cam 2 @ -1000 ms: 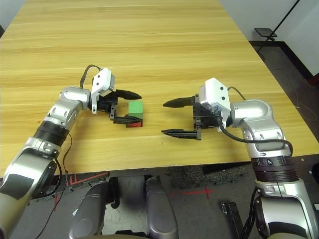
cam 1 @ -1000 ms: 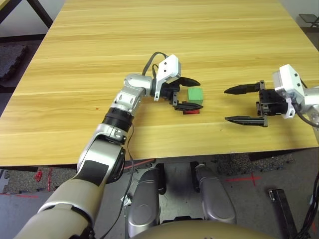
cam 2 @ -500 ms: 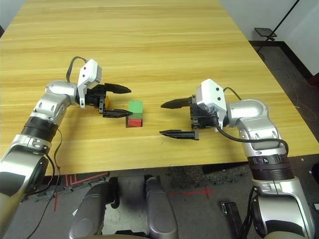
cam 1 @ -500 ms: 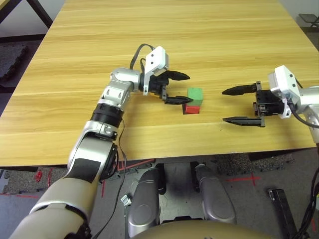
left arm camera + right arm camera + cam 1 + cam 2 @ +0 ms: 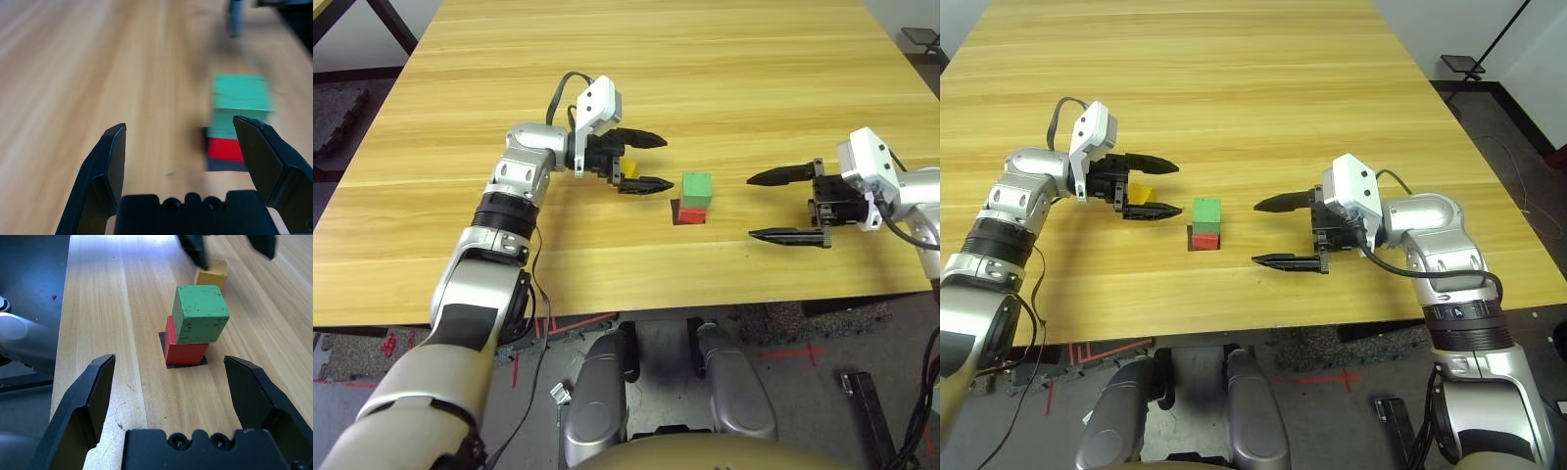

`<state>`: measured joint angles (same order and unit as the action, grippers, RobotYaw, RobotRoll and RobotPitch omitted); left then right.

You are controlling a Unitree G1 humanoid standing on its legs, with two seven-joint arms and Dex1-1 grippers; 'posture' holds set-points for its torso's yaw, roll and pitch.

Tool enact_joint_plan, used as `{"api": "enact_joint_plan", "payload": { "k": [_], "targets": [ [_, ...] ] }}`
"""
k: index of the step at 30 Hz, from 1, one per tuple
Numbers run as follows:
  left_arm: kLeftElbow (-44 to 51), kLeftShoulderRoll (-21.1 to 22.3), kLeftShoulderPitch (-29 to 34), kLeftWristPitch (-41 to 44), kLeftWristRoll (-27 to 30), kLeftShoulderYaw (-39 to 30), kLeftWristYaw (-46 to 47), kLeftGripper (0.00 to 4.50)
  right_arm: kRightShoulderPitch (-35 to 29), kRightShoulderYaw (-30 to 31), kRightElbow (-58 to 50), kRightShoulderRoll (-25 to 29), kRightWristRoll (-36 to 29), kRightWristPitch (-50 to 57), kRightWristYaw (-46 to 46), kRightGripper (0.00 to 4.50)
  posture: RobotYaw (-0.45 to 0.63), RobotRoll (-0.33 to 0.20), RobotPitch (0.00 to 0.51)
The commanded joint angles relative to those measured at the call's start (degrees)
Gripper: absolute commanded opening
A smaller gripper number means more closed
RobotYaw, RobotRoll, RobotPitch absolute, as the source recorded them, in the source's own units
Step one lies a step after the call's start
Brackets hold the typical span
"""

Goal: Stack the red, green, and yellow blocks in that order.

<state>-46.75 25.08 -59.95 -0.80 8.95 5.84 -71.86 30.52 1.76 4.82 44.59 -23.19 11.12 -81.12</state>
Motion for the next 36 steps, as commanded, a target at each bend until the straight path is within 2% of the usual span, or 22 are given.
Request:
{"api": "enact_joint_plan", "payload": {
  "k": [1, 6, 10, 12, 15, 19, 21, 24, 28, 31, 36],
  "targets": [
    [-4.48, 1.71, -0.38, -3.42, -2.1, -1.06, 2.68, 4.46, -0.43, 0.25, 0.05, 0.26, 0.39, -0.37, -0.28, 4.5, 0.17, 0.038, 0.231],
    [-8.13, 3.79, -0.37, -5.82, -4.5, -0.94, 5.54, 4.46, -0.44, 0.27, 0.09, 0.4, 0.51, -0.39, -0.28, 4.5, 0.17, 0.035, 0.23],
    [-4.35, 4.53, 0.32, 0.88, -3.21, -3.14, 9.85, 4.46, -1.0, -0.03, -0.32, 0.75, 0.47, -0.35, -0.16, 4.5, 0.16, 0.037, 0.239],
    [2.9, 4.38, 2.97, 7.33, -1.67, -4.53, 12.43, 4.46, -1.7, -0.35, -0.65, 0.95, 0.37, -0.27, 0.11, 4.5, 0.16, 0.038, 0.24],
    [22.25, 2.27, 9.7, 23.9, 2.46, -7.48, 20.08, 4.46, -2.66, -0.72, -0.99, 0.94, 0.26, -0.25, 0.81, 4.5, 0.15, 0.042, 0.24],
    [40.43, -1.04, 14.18, 40.42, 3.72, -10.48, 32.78, 4.46, -3.27, -1.05, -1.39, 1.15, 0.03, -0.08, 1.36, 4.5, 0.15, 0.044, 0.238],
    [47.47, -2.6, 15.82, 45.88, 3.72, -11.33, 37.9, 4.46, -3.55, -1.27, -1.58, 1.3, -0.11, 0.09, 1.66, 4.5, 0.15, 0.045, 0.237],
    [54.18, -3.87, 19.39, 47.92, 1.18, -10.37, 44.11, 4.46, -3.59, -1.55, -1.57, 1.29, -0.32, 0.32, 2.19, 4.5, 0.16, 0.047, 0.241],
    [58.4, -4.82, 23.82, 48.12, -2.66, -7.4, 50.49, 4.46, -3.76, -1.53, -1.83, 1.08, -0.5, 0.49, 2.79, 4.5, 0.16, 0.048, 0.244],
    [61.41, -5.1, 27.09, 50.67, -3.48, -5.75, 52.75, 4.46, -4.11, -1.51, -2.16, 1.11, -0.67, 0.59, 3.07, 4.5, 0.16, 0.049, 0.246],
    [62.36, -5.84, 32.88, 48.97, -5.87, -3.13, 56.01, 4.46, -3.72, -1.4, -1.2, 0.9, -0.57, 0.27, 3.2, 4.5, 0.17, 0.051, 0.247]
  ]
}}
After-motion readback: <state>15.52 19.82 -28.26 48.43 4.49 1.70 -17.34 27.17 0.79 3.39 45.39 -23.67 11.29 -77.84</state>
